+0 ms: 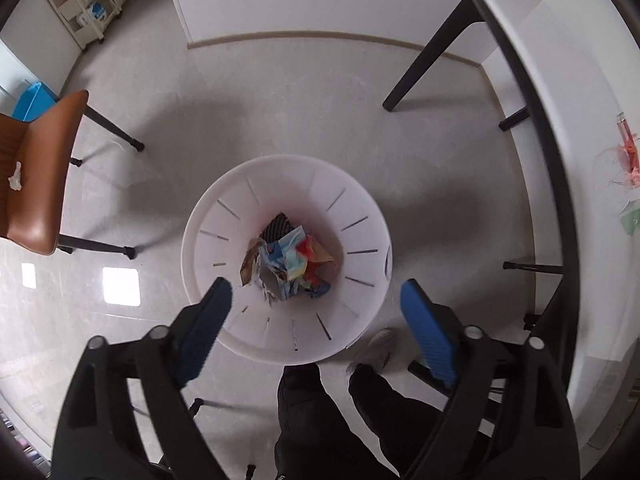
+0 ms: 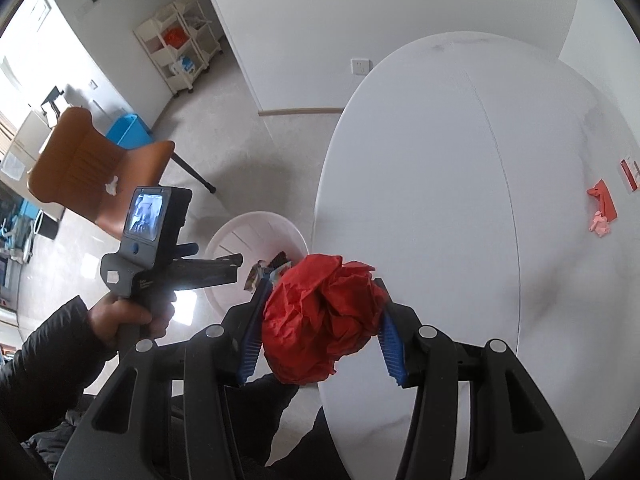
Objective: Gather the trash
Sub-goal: 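Carry both papers to the bin and open both grippers over it, then move both grippers back over the table toward the red and pink papers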
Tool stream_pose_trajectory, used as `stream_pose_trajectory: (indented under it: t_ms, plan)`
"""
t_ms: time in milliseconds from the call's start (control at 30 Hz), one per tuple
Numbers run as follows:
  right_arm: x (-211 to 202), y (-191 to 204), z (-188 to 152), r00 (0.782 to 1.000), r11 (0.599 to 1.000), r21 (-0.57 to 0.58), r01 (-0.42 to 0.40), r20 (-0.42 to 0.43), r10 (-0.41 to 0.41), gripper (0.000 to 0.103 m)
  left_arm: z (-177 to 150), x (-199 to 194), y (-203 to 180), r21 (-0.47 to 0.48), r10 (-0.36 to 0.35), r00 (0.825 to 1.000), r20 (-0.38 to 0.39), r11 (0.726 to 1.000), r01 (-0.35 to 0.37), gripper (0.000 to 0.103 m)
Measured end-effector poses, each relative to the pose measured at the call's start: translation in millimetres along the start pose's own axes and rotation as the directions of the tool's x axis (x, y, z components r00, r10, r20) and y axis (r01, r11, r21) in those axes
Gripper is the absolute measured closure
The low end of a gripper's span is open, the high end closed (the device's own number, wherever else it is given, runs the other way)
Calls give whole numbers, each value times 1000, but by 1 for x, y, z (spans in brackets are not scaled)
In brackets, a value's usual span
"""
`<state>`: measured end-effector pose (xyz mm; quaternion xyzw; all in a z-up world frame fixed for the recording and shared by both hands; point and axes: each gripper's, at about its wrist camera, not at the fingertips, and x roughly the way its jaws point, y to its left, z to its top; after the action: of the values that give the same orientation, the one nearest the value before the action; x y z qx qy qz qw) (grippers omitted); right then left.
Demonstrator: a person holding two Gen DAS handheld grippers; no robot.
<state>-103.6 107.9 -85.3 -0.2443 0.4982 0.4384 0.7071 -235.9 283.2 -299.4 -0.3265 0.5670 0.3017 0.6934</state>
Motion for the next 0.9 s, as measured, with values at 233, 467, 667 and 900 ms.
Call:
stream_pose_trajectory:
  t_ms: [233,467,667,900]
  plan:
    - [12,18,7,1000,999,-43,-25,-10,25,52,-2,-40,7,-37,-11,998,59,999,13,12]
    - [54,54,29,992,979,-160,-127,-42,122,51,-22,-118,50,-163,41,985,167,986,-13,8]
    - [112,101,38,980,939,-287,-189,-114,162,22,-44,-159,77,-215,167,966,197,969,-124,8]
    - [149,119,34,977,943,-290,-164,-182,114,13,-63,-174,89,-314,173,964,201,944,-104,8]
